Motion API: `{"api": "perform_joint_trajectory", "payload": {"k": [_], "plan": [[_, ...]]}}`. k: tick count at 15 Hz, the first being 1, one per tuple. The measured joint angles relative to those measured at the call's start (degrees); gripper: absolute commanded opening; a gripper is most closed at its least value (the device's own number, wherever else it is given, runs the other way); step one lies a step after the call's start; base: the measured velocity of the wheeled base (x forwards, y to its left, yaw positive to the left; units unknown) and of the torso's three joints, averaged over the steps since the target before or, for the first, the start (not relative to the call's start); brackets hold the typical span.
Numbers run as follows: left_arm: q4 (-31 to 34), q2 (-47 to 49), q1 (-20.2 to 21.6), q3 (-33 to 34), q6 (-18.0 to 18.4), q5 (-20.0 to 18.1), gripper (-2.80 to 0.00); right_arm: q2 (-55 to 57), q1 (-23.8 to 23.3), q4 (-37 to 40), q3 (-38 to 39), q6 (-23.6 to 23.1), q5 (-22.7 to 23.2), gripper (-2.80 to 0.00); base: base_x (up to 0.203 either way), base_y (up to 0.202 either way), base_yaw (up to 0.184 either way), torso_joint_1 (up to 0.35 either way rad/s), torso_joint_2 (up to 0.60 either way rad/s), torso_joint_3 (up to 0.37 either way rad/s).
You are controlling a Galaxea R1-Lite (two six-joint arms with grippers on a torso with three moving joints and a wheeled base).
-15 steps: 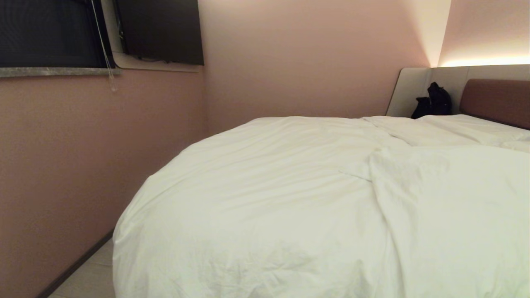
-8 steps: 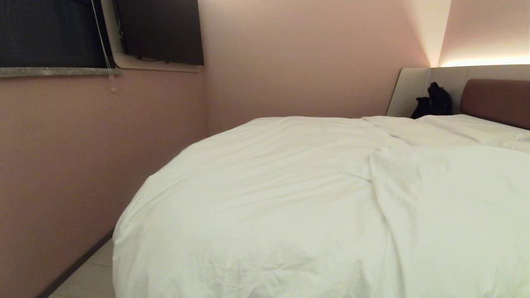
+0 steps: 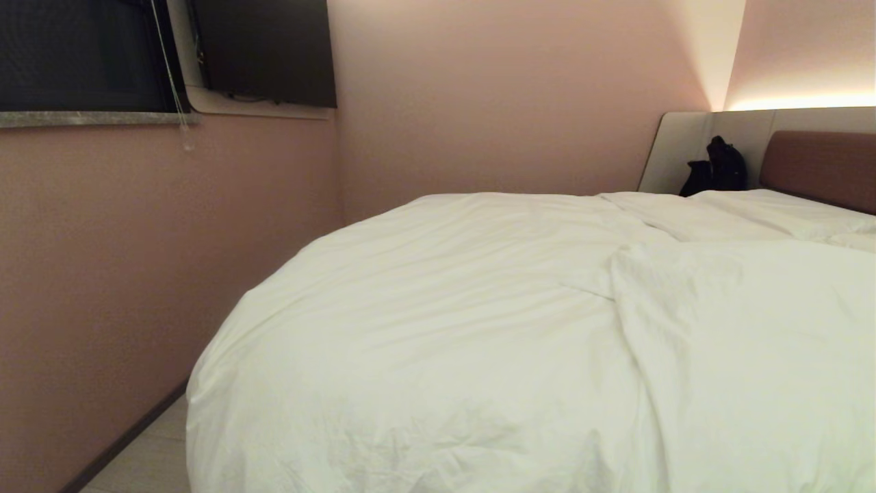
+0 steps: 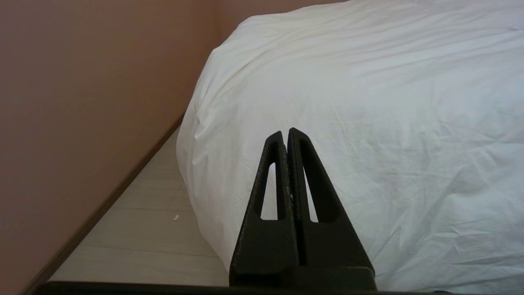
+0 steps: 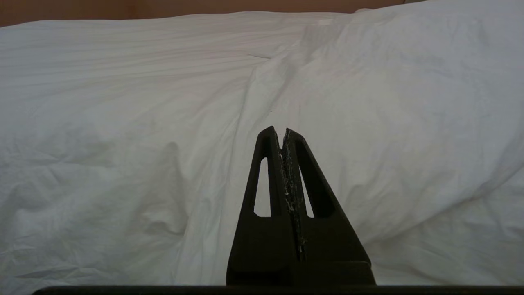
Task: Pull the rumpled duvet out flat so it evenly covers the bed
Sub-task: Hold the folded corner of the quilt
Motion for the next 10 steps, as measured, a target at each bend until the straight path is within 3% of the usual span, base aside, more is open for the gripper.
{"api": "perform_joint_trajectory", "payload": {"k": [4,10], "plan": [[0.08,0.0,0.02,0.0,0.1,-0.01,-2.8,0.0,-0.02,0.02,0.0,0.02,0.01,-2.8,-0.016,0.0,-0.002,0.002,0.0,0.001],[0.07,0.0,0.0,0.0,0.35,-0.06,-2.8,0.0,0.0,-0.02,0.0,-0.09,0.0,-2.8,-0.17,0.0,0.0,0.003,0.0,0.003]]}}
